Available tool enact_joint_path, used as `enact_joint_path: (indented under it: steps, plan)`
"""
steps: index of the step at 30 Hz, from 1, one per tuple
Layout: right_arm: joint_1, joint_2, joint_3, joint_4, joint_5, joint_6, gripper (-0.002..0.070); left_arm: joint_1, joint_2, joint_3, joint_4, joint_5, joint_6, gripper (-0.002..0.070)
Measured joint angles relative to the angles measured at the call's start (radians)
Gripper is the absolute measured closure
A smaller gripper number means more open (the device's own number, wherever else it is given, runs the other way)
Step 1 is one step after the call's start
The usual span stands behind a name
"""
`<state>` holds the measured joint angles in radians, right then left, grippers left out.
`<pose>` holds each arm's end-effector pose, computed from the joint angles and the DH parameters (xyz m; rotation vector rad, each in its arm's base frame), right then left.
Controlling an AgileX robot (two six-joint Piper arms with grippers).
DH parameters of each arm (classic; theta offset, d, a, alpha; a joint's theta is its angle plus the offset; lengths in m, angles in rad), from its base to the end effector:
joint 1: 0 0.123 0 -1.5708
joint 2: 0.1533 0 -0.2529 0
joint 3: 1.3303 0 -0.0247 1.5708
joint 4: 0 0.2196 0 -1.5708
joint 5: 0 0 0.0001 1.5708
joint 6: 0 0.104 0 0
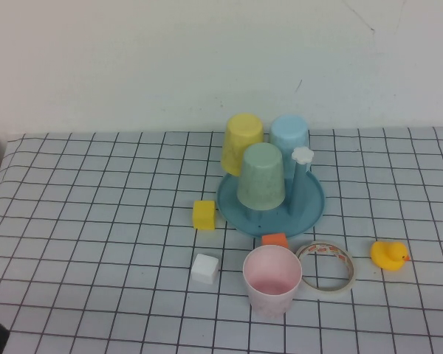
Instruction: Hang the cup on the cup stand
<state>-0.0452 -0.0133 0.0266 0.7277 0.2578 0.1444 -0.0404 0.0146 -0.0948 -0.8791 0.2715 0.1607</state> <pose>0.0692 0.0146 0.1867 0.6393 1.6252 0.7449 0.0639 -0.0242 0.2253 -0.3659 1.5868 -0.7388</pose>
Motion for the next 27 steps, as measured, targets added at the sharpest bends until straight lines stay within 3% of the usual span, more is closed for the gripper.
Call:
enact_joint_path:
  steps: [9, 18, 22, 27]
  plan:
    - [0.0, 0.0, 0.0, 0.076, -0.055, -0.013, 0.0678, 0.0, 0.392, -0.45, 0.344, 0.462, 0.195, 0.0676]
    - [0.0, 0.0, 0.0, 0.083, 0.019, -0.122, 0.0678, -0.009, 0.861, -0.888, 0.406, 0.7, 0.399, 0.0676]
    - [0.0, 0.0, 0.0, 0.083, 0.033, -0.137, 0.0678, -0.088, 1.052, -1.019, 0.476, 0.749, 0.413, 0.0677]
    - [0.0, 0.0, 0.0, 0.083, 0.035, -0.144, 0.0678, -0.284, 1.246, -1.115, 0.678, 0.769, 0.317, 0.0677]
